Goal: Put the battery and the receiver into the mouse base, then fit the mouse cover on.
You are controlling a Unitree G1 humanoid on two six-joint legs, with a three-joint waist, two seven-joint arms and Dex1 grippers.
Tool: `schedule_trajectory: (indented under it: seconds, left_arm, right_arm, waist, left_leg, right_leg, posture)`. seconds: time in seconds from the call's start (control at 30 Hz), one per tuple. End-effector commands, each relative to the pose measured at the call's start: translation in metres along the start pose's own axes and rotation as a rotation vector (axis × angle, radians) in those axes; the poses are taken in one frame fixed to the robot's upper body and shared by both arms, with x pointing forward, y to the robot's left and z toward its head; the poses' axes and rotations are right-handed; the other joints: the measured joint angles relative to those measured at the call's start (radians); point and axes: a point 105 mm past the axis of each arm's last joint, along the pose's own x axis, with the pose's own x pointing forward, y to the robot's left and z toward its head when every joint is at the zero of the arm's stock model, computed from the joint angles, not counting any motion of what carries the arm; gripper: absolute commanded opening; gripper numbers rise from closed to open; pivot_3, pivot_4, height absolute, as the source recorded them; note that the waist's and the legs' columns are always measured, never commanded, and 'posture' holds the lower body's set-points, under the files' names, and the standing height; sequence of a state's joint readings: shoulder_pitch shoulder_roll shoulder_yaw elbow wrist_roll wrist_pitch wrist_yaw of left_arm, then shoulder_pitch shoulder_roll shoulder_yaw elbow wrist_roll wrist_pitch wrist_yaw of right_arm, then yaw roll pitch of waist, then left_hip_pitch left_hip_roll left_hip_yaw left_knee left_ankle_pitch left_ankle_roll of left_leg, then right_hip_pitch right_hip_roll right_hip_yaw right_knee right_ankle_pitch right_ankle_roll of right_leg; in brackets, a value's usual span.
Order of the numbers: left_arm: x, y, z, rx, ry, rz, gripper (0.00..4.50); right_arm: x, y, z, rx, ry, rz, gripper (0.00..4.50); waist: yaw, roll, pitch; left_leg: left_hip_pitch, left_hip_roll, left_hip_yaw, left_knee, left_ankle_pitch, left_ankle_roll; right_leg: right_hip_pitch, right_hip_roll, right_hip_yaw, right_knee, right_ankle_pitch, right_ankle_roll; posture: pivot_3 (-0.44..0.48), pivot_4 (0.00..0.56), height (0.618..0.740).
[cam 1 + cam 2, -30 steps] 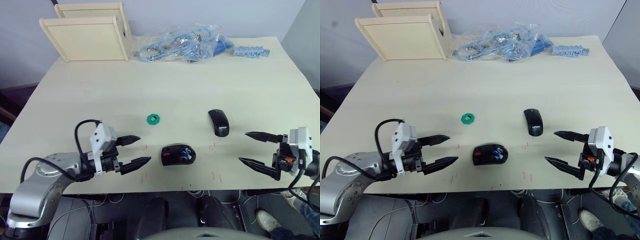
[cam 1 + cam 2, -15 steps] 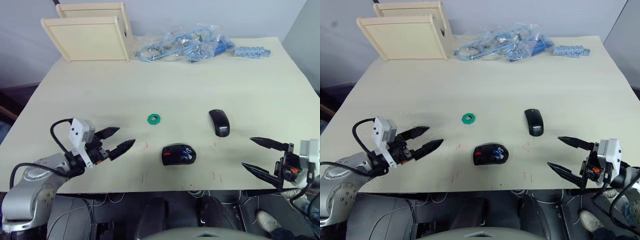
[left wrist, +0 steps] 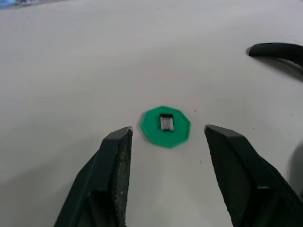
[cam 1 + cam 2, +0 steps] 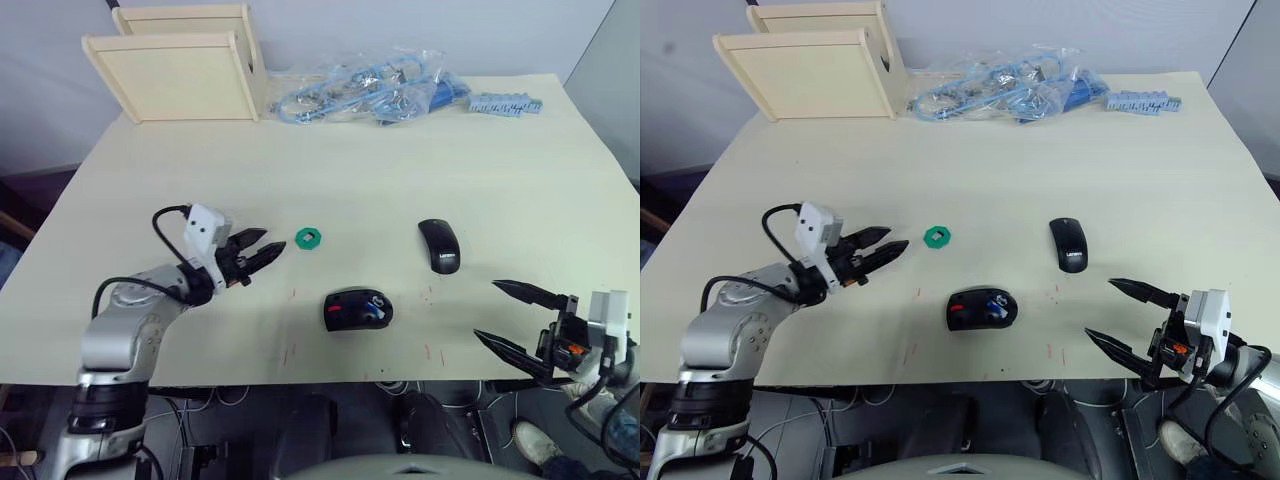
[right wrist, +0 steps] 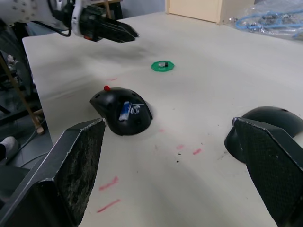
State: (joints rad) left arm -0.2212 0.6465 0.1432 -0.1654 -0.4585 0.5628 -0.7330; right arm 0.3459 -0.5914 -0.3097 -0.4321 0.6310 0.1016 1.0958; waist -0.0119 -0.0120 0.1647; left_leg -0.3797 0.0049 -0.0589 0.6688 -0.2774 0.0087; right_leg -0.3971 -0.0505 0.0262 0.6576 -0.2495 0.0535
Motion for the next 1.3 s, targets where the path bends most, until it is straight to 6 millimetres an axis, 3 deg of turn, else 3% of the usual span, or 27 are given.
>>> schedule_trajectory:
  seconds: [0.03,0.43,0.5,1.3]
  left_arm:
    - [0.005,0.002,0.005,0.03,-0.007,-0.001,2.58]
    - [0.024,0.002,-0.001,0.078,0.021,-0.021,2.58]
    - [0.026,0.002,-0.003,0.081,0.026,-0.027,2.05]
    - [0.05,0.0,-0.013,0.119,0.044,-0.056,2.05]
  right_arm:
    - [0.005,0.005,0.01,-0.046,-0.034,0.01,4.5]
    - [0.008,0.007,0.008,-0.045,-0.042,-0.014,4.5]
    - [0.009,0.007,0.008,-0.044,-0.043,-0.016,4.5]
    - [0.014,0.011,0.012,-0.033,-0.05,-0.041,4.5]
  waist:
    - [-0.002,0.0,0.0]
    - [0.001,0.0,0.0]
    - [0.0,0.0,0.0]
    - [0.0,0.0,0.0]
  left_leg:
    - [0.0,0.0,0.0,0.0,0.0,0.0]
    - [0.0,0.0,0.0,0.0,0.0,0.0]
    - [0.0,0.0,0.0,0.0,0.0,0.0]
    - [0.0,0.0,0.0,0.0,0.0,0.0]
  right_leg:
    - [0.0,0.0,0.0,0.0,0.0,0.0]
    - [0.0,0.0,0.0,0.0,0.0,0.0]
    - [0.0,0.0,0.0,0.0,0.0,0.0]
    - [0.0,0.0,0.0,0.001,0.0,0.0]
  posture:
    - [0.0,0.15,0.74]
    - [0.0,0.15,0.74]
    - [0.0,0.15,0.74]
    - [0.0,0.15,0.74]
